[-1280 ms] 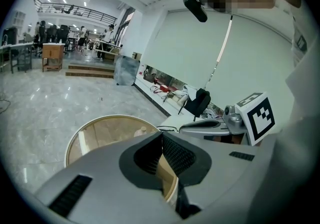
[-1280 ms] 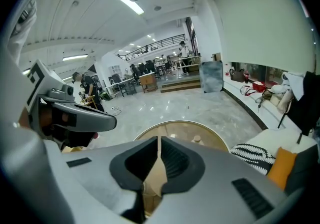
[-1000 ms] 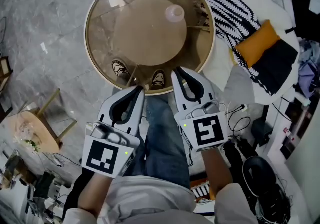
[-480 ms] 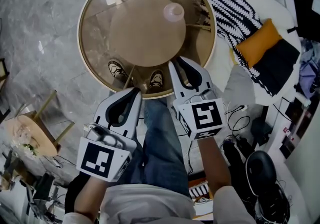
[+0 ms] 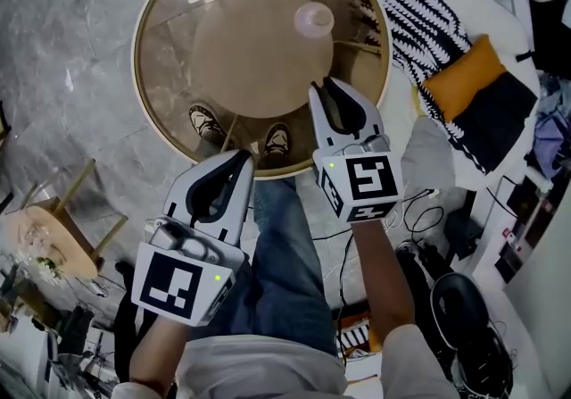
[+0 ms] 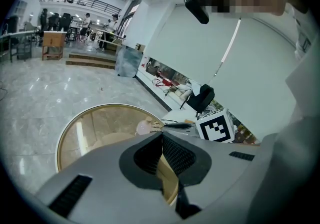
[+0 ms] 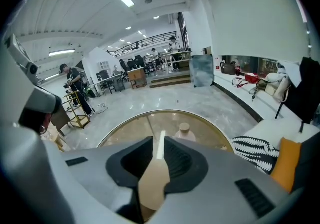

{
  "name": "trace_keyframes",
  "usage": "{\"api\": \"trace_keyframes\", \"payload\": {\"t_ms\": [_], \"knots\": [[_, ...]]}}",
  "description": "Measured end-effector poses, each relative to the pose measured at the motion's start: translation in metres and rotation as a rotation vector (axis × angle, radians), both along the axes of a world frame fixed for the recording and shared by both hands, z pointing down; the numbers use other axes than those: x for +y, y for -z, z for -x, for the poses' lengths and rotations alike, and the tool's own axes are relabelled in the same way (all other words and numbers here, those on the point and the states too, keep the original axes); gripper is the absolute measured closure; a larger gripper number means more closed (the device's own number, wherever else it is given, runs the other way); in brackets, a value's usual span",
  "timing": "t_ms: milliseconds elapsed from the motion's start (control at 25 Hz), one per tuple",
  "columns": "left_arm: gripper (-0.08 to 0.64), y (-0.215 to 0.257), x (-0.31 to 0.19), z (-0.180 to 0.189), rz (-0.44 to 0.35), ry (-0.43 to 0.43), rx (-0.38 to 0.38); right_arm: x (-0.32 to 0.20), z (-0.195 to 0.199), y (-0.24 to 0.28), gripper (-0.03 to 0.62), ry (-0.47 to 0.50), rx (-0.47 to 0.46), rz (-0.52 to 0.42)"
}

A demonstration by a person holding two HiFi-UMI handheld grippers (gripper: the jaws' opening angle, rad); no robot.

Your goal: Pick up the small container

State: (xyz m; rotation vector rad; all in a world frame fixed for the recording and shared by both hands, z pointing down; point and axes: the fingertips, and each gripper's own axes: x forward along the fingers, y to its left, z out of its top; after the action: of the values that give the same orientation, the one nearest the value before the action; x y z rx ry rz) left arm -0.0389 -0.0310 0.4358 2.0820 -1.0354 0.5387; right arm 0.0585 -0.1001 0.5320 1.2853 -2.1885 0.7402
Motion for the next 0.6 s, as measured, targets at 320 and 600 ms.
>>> {"api": "trace_keyframes", "payload": {"t_ms": [320, 600], "knots": [[0.541, -0.006, -0.006, 0.003, 0.003, 0.001, 0.01, -0.023, 0.0, -0.022, 0.499, -0.036, 0.013, 0.002], [0.541, -0.005, -0.015, 0.016, 0.002, 0.028, 0.028, -0.041, -0.001, -0.041, 0.495, -0.071, 0.071, -0.019]]}}
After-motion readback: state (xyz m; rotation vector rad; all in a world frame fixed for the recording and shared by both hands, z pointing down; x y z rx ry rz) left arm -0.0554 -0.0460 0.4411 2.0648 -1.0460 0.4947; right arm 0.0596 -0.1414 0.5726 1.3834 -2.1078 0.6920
